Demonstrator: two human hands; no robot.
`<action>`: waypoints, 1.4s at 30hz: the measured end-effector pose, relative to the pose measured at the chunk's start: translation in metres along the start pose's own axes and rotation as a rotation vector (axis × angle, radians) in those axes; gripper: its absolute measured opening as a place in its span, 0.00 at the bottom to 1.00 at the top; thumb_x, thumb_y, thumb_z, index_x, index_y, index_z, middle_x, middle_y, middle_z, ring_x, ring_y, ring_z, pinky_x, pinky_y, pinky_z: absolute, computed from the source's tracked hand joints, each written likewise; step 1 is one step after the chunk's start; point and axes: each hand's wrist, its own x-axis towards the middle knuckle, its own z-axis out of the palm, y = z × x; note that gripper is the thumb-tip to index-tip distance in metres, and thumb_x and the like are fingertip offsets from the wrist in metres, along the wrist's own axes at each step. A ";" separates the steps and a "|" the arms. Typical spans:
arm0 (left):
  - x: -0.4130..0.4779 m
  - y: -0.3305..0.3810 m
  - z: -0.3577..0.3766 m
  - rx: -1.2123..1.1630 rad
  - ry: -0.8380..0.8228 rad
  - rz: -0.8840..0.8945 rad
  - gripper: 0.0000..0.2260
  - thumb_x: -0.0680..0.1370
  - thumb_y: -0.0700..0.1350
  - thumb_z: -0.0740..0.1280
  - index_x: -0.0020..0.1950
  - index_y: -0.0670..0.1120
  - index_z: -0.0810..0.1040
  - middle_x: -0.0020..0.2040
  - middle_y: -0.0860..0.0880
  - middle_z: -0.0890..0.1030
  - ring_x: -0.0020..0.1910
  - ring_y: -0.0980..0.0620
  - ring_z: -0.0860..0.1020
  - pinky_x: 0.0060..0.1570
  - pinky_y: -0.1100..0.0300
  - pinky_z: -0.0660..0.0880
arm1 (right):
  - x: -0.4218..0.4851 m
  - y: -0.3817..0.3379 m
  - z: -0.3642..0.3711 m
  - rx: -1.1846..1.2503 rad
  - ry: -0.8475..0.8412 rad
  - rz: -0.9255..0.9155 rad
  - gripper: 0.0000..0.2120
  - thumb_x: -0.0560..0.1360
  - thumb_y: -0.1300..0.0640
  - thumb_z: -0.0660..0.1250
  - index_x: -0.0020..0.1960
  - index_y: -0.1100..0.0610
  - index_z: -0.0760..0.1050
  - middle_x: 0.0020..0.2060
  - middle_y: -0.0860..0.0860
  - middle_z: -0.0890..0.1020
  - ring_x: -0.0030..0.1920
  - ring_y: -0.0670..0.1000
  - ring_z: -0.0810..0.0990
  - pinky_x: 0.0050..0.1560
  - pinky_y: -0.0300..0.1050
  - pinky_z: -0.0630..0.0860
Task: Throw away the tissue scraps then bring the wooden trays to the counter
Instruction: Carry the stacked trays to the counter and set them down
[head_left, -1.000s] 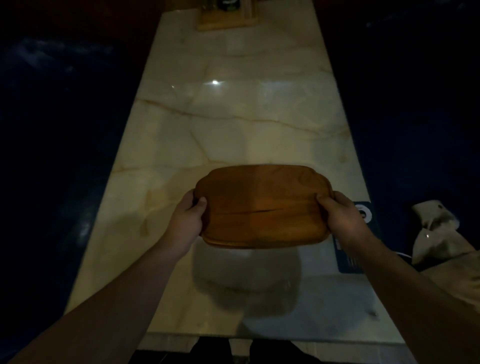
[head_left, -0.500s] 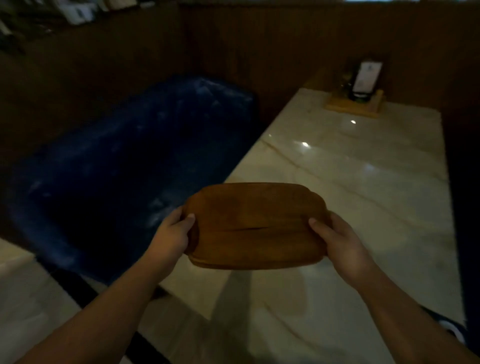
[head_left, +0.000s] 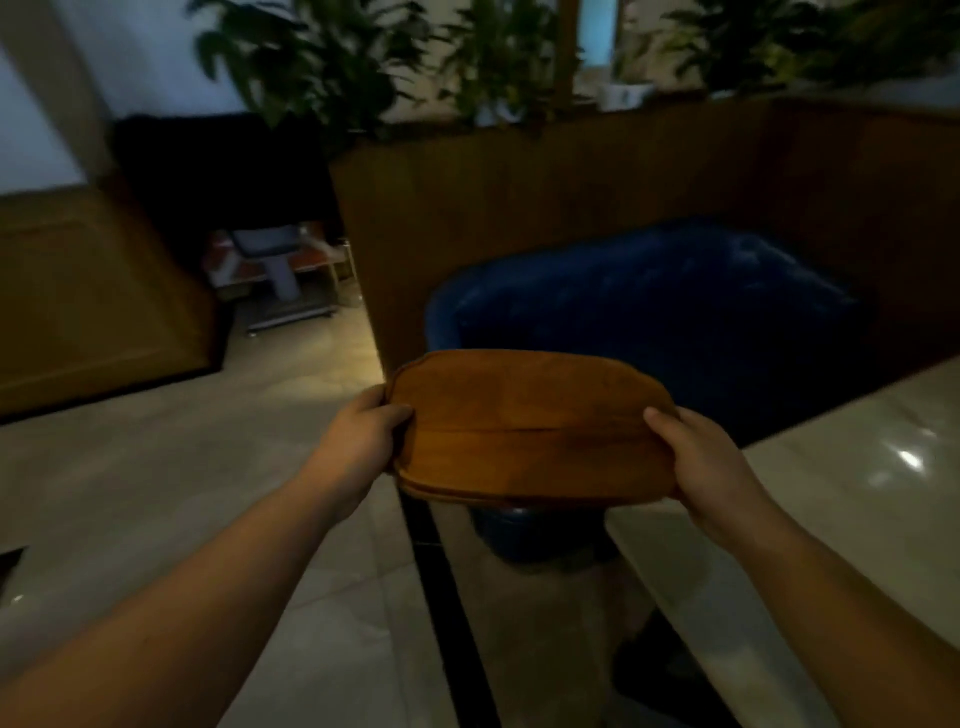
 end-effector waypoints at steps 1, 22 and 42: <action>-0.009 -0.002 -0.028 -0.012 0.022 -0.009 0.11 0.81 0.41 0.58 0.63 0.45 0.71 0.40 0.43 0.78 0.33 0.48 0.78 0.37 0.51 0.75 | 0.001 -0.007 0.027 -0.014 -0.046 -0.002 0.14 0.77 0.44 0.63 0.57 0.51 0.78 0.52 0.56 0.84 0.52 0.58 0.83 0.58 0.62 0.77; -0.060 -0.067 -0.351 -0.178 1.100 -0.083 0.12 0.80 0.46 0.62 0.63 0.49 0.74 0.47 0.42 0.82 0.38 0.46 0.82 0.39 0.47 0.80 | 0.059 -0.097 0.508 -0.187 -0.926 -0.170 0.16 0.79 0.44 0.59 0.60 0.53 0.74 0.50 0.56 0.82 0.49 0.58 0.82 0.53 0.59 0.79; -0.297 -0.183 -0.527 -0.366 1.747 -0.281 0.09 0.81 0.43 0.60 0.57 0.46 0.77 0.42 0.40 0.84 0.35 0.44 0.81 0.42 0.43 0.80 | -0.210 -0.077 0.828 -0.363 -1.683 -0.292 0.23 0.75 0.35 0.59 0.57 0.53 0.72 0.50 0.62 0.80 0.46 0.64 0.82 0.38 0.57 0.78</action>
